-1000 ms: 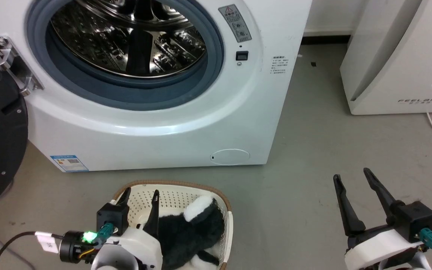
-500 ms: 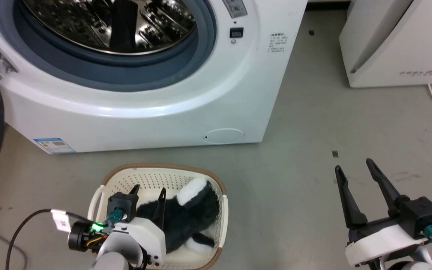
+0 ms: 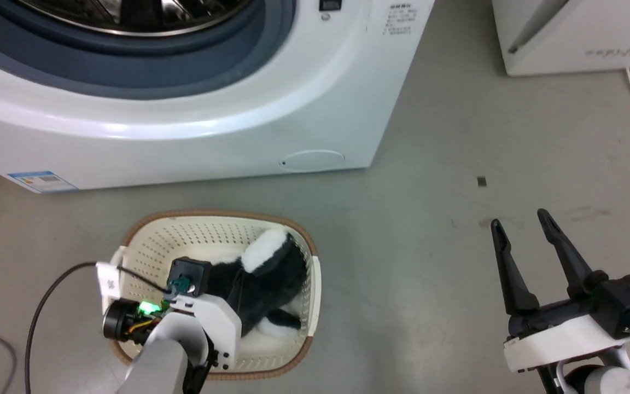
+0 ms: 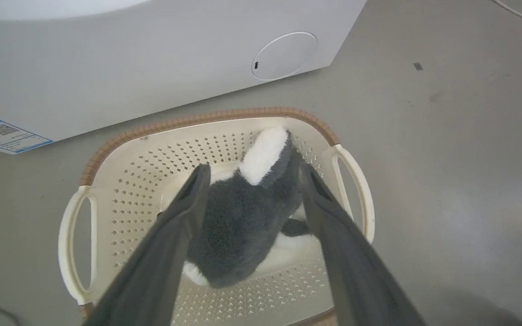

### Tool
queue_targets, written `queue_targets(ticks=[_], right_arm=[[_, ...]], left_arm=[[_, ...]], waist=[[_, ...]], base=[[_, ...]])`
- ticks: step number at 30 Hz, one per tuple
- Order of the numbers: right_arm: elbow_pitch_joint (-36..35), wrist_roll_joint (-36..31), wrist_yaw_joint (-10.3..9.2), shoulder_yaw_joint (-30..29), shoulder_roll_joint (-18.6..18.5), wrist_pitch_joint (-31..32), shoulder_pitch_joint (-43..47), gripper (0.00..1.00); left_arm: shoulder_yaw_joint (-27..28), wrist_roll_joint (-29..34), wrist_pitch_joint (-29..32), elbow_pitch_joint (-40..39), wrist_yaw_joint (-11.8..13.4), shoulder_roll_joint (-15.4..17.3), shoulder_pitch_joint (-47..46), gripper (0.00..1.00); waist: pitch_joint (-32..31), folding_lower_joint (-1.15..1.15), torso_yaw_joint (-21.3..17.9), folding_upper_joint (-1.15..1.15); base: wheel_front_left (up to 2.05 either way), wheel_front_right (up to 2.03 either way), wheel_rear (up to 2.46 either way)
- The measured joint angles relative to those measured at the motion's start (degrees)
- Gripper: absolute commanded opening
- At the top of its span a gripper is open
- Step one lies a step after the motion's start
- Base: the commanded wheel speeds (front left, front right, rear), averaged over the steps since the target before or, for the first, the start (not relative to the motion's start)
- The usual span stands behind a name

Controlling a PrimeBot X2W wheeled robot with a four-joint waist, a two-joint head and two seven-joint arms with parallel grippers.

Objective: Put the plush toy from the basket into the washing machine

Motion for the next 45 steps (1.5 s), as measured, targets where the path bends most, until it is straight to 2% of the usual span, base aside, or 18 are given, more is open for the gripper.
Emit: queue_targets(ticks=[10, 19, 36, 45], right_arm=[[-0.4, 1.4, 0.0, 0.3, 0.0, -1.2, -2.0, 1.0], [-0.9, 3.0, 0.0, 0.9, 0.0, -2.8, -3.6, 1.0], [-1.6, 5.8, 0.0, 1.9, 0.0, -4.8, -6.3, 1.0], [-1.7, 7.2, 0.0, 2.4, 0.0, -5.9, -7.9, 1.0]], left_arm=[[-4.9, -1.1, 3.0, 7.3, -0.7, 2.9, -7.1, 1.0], [-12.7, -3.0, 7.0, 15.1, -1.5, 6.7, -17.0, 1.0], [-22.8, -9.2, 9.2, 23.3, -2.5, 12.2, -29.5, 1.0], [-29.5, -12.8, 9.7, 26.8, -3.2, 13.9, -35.1, 1.0]], waist=[[5.6, 0.0, -1.8, 0.0], [12.8, 0.0, -4.3, 0.0], [23.2, 0.0, -7.6, 0.0], [28.2, 0.0, -9.2, 0.0]], base=[[0.0, 0.0, 0.0], [0.0, 0.0, 0.0], [0.0, 0.0, 0.0], [0.0, 0.0, 0.0]])
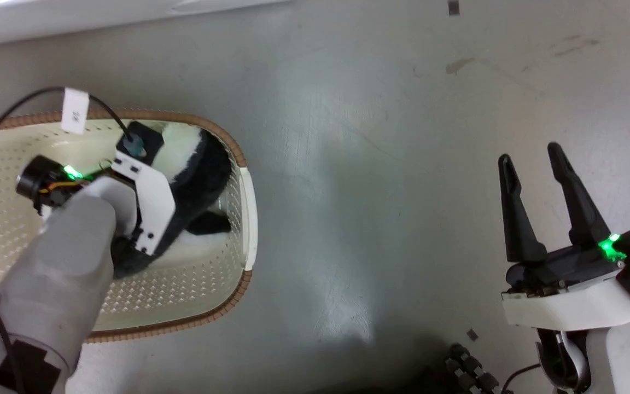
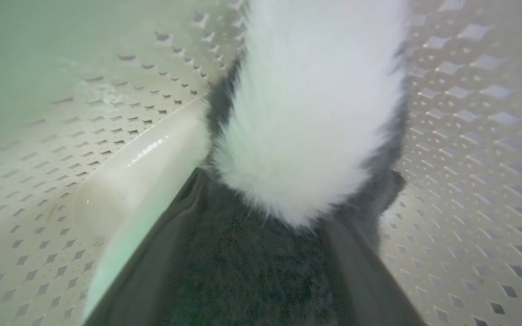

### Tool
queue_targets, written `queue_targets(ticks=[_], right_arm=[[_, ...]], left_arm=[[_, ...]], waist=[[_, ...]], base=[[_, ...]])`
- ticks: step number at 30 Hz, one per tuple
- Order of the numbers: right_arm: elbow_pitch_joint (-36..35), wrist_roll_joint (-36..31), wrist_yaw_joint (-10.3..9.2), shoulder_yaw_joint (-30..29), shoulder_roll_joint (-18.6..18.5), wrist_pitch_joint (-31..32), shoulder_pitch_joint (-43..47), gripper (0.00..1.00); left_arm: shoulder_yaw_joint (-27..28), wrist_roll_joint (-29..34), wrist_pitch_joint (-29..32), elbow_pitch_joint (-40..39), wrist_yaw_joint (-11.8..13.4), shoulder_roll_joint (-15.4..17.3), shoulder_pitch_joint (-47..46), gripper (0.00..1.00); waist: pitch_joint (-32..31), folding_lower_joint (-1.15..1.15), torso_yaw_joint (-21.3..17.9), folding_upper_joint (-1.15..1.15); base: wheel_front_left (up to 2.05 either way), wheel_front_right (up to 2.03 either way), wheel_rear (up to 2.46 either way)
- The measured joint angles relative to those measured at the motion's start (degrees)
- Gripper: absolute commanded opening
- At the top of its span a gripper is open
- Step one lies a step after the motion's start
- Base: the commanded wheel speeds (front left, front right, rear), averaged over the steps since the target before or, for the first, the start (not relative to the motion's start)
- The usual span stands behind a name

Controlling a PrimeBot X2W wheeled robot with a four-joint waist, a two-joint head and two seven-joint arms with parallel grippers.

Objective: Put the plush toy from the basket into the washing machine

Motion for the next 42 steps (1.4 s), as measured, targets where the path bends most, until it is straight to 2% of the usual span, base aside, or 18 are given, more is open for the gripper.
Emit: queue_targets(ticks=[5, 6, 7, 13, 20, 34, 42], right_arm=[[0.0, 0.3, 0.0, 0.2, 0.0, -0.5, -0.9, 1.0], [0.0, 0.4, 0.0, 0.2, 0.0, -0.7, -1.0, 1.0], [0.0, 0.5, 0.0, 0.2, 0.0, -0.8, -1.0, 1.0], [0.1, 0.6, 0.0, 0.1, 0.0, -0.8, -1.2, 1.0], [1.1, -0.5, 0.0, -0.2, 0.0, -0.8, -1.2, 1.0], [3.6, -4.7, 0.0, -3.3, 0.0, -0.8, 2.9, 1.0], [4.8, -6.5, 0.0, -4.0, 0.0, -0.8, 6.5, 1.0]], left_arm=[[-3.3, -2.6, 0.2, 2.3, -0.2, 0.8, -3.1, 1.0], [-4.1, -3.1, 0.5, 2.6, -0.3, 1.0, -3.4, 0.46], [-4.9, -3.8, 0.5, 2.5, -0.3, 1.1, -3.4, 0.02], [-7.7, -7.9, 0.3, 1.3, -0.3, 1.8, -3.1, 0.0], [-8.6, -11.3, -3.5, 2.4, -0.3, 1.1, 0.7, 0.0], [-7.7, -16.1, -18.6, 5.1, -0.2, -4.4, 10.9, 0.0], [-6.2, -17.5, -22.9, 3.2, 0.0, -5.9, 16.5, 0.0]], waist=[[2.2, 0.0, -0.8, 0.0], [2.6, 0.0, -0.9, 0.0], [2.7, 0.0, -1.1, 0.0], [2.2, 0.0, -0.9, 0.0], [-1.7, 0.0, -0.2, 0.0], [-17.4, -0.01, 2.9, 0.0], [-26.9, -0.01, 5.9, 0.0]], base=[[0.0, 0.0, 0.0], [0.0, 0.0, 0.0], [0.0, 0.0, 0.0], [0.0, 0.0, 0.0], [0.0, 0.0, 0.0], [0.0, 0.0, 0.0], [0.0, 0.0, 0.0]])
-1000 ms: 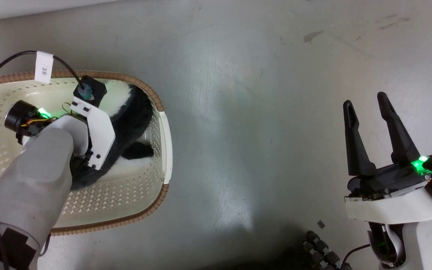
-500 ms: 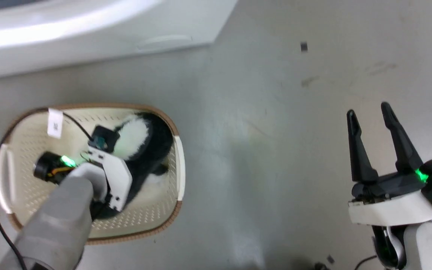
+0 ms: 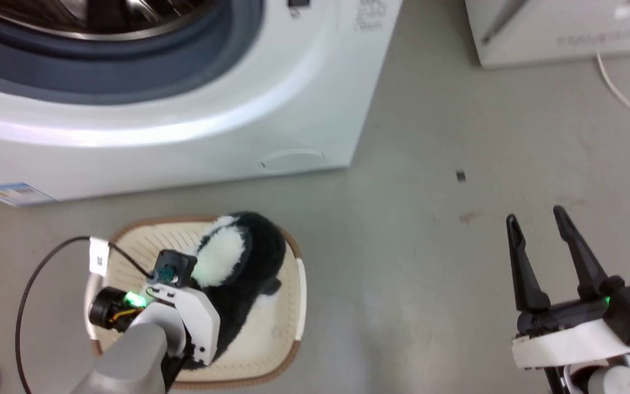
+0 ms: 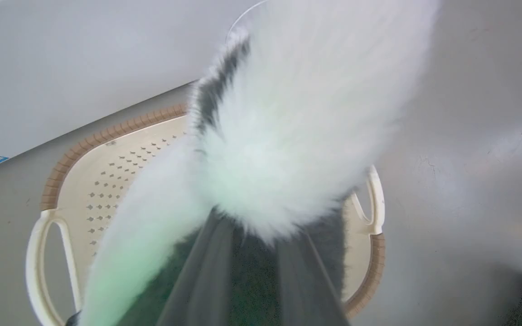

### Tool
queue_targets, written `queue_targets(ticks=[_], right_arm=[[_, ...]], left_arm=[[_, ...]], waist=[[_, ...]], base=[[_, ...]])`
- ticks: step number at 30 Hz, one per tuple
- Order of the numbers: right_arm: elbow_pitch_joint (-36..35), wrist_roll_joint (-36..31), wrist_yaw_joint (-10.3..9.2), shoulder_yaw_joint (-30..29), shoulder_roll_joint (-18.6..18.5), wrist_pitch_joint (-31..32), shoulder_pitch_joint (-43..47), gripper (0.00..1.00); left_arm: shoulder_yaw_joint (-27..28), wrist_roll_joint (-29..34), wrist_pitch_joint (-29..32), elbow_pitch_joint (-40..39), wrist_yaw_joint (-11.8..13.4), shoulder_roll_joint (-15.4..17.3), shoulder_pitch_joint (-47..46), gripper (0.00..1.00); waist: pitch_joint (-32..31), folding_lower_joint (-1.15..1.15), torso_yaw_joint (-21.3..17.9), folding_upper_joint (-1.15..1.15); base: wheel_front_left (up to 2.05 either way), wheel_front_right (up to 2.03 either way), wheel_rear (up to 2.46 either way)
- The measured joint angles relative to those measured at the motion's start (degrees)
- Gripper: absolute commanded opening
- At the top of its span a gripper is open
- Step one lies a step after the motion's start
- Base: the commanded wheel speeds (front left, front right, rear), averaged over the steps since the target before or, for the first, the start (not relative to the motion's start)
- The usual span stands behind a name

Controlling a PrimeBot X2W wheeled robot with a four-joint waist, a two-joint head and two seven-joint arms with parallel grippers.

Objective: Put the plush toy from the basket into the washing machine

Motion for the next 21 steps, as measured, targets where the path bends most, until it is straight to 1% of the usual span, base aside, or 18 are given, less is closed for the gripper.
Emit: queue_targets(ticks=[3, 9, 12, 13, 14, 18, 21], right_arm=[[0.3, -0.2, 0.0, -0.3, 0.0, 0.0, 1.2, 1.0], [0.4, -0.6, 0.0, -1.0, 0.0, 0.0, 2.4, 1.0], [0.4, -0.6, 0.0, -1.3, 0.0, 0.0, 3.0, 1.0], [0.4, -0.6, 0.0, -1.3, 0.0, 0.0, 3.4, 1.0], [0.4, -0.6, 0.0, -1.2, 0.0, 0.0, 3.5, 1.0], [0.3, -0.6, 0.0, -0.9, 0.0, 0.0, 3.9, 1.0], [0.0, -0.5, 0.0, -0.4, 0.0, 0.0, 3.9, 1.0]], left_arm=[[1.7, 0.0, -0.2, -4.0, 1.5, 0.2, 2.3, 0.0], [7.8, 2.7, -0.3, -19.4, 5.3, 2.3, 8.7, 0.0], [11.8, 4.5, -0.3, -27.2, 7.1, 3.1, 12.6, 0.0], [14.8, 5.9, -0.3, -32.7, 8.4, 3.7, 15.0, 0.0], [16.6, 6.5, -0.3, -35.2, 9.0, 4.0, 16.0, 0.0], [22.6, 9.1, -0.3, -45.2, 10.4, 4.1, 19.5, 0.0], [25.5, 11.6, -0.3, -51.0, 10.6, 4.2, 20.9, 0.0]], waist=[[-3.1, 0.0, 1.2, 0.0], [-8.1, -0.01, 3.5, 0.0], [-10.0, -0.01, 4.5, 0.0], [-11.0, -0.01, 5.0, 0.0], [-11.4, -0.01, 5.2, 0.0], [-12.0, -0.01, 5.2, 0.0], [-11.5, 0.0, 4.8, 0.0]], base=[[0.0, 0.0, 0.0], [0.0, 0.0, 0.0], [0.0, 0.0, 0.0], [0.0, 0.0, 0.0], [0.0, 0.0, 0.0], [0.0, 0.0, 0.0], [0.0, 0.0, 0.0]])
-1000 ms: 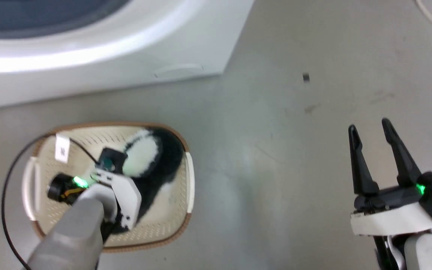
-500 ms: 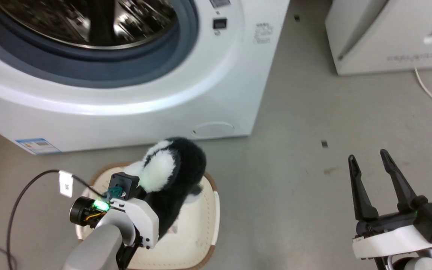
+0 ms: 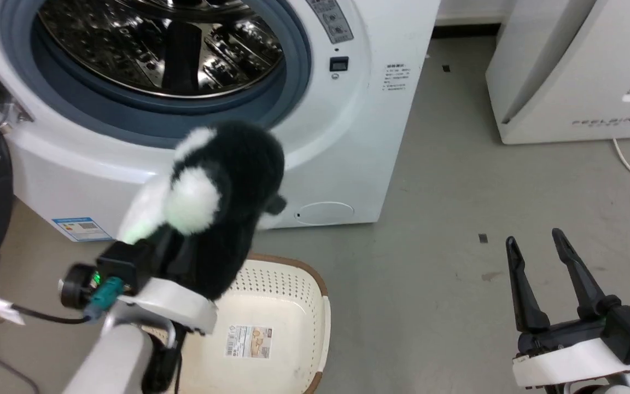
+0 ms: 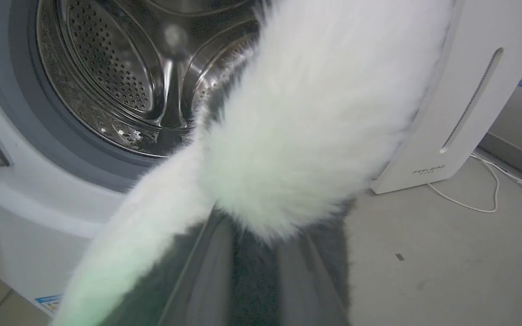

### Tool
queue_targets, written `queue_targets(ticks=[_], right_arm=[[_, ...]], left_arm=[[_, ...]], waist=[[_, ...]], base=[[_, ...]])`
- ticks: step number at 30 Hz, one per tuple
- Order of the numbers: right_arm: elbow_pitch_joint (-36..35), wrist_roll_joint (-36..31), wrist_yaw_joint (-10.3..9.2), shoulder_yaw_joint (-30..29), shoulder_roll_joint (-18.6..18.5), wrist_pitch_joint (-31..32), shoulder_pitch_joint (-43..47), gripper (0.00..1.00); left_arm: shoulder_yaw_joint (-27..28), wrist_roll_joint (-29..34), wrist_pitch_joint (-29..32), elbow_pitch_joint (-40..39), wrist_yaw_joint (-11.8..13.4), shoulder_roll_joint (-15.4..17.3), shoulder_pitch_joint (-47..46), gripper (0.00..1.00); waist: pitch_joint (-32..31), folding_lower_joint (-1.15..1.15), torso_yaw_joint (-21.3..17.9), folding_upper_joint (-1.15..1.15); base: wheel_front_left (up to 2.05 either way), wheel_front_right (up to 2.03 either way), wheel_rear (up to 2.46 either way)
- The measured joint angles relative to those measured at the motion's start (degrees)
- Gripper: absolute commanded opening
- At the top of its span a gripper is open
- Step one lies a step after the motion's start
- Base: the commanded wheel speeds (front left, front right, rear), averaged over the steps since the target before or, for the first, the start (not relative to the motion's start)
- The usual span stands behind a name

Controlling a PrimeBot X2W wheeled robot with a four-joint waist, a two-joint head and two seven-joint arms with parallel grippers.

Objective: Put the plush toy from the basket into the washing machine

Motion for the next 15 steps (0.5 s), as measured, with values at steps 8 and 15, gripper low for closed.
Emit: queue_targets(ticks=[8, 15], right_arm=[[-1.4, 0.2, 0.0, 0.7, 0.0, 0.0, -1.2, 1.0], [-2.8, 1.2, 0.0, 1.7, 0.0, 0.0, -4.7, 1.0]], left_arm=[[7.8, 1.5, 0.0, -7.8, -2.1, 2.6, -4.5, 0.0], [11.0, 1.5, 1.4, -4.9, -5.3, 7.5, -17.4, 0.0]], waist=[[5.1, 0.0, -1.5, 0.0], [12.3, 0.01, -3.7, 0.0]], base=[[0.0, 0.0, 0.0], [0.0, 0.0, 0.0]])
